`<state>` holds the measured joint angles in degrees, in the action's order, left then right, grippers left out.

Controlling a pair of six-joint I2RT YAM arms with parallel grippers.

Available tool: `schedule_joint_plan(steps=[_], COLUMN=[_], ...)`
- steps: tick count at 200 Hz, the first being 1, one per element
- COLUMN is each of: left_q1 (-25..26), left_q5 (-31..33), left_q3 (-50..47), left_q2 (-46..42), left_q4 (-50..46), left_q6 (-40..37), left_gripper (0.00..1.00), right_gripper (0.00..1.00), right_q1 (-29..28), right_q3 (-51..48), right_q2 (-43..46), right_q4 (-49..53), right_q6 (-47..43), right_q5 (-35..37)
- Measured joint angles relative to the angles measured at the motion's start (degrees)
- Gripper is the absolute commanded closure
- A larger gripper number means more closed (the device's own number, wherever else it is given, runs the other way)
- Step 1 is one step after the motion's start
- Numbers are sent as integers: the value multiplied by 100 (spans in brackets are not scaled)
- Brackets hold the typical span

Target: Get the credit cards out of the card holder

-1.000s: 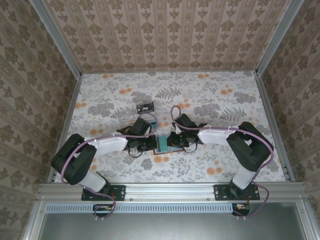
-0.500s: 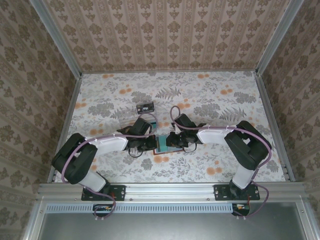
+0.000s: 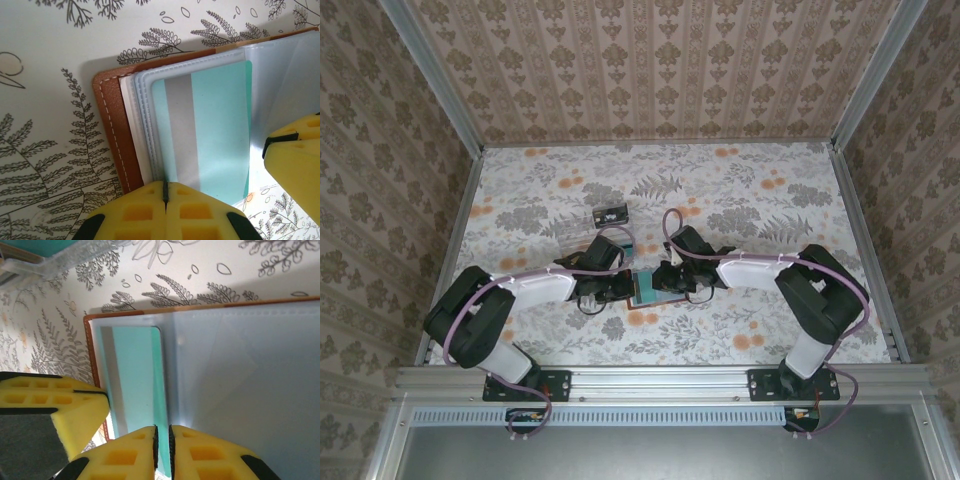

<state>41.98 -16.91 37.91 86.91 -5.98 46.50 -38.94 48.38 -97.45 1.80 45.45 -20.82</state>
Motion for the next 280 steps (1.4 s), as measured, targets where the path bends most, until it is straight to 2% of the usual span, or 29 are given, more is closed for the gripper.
schedule_joint_plan(steps=[104, 111, 134, 247, 259, 280], left_q1=[4, 4, 2, 2, 2, 2], left_q5=[-2, -2, 9, 22, 24, 20], left_q3=[0, 0, 0, 0, 0, 0], left_q2=[4, 4, 4, 4, 4, 15], left_q4=[4, 2, -2, -28, -52, -90], left_q6=[0, 0, 0, -2, -2, -2], left_gripper=[100, 100, 100, 100, 100, 100], right_gripper=[81, 83, 100, 100, 85, 76], right_q1=[0, 0, 11, 323, 332, 332], right_q3=[0, 0, -2, -195, -197, -197], right_q2=[-275, -280, -286, -81, -63, -63], right_q4=[-208, -227, -249, -170, -160, -164], right_q6=[68, 81, 120, -11, -44, -76], right_q5=[-221, -238, -262, -278, -278, -302])
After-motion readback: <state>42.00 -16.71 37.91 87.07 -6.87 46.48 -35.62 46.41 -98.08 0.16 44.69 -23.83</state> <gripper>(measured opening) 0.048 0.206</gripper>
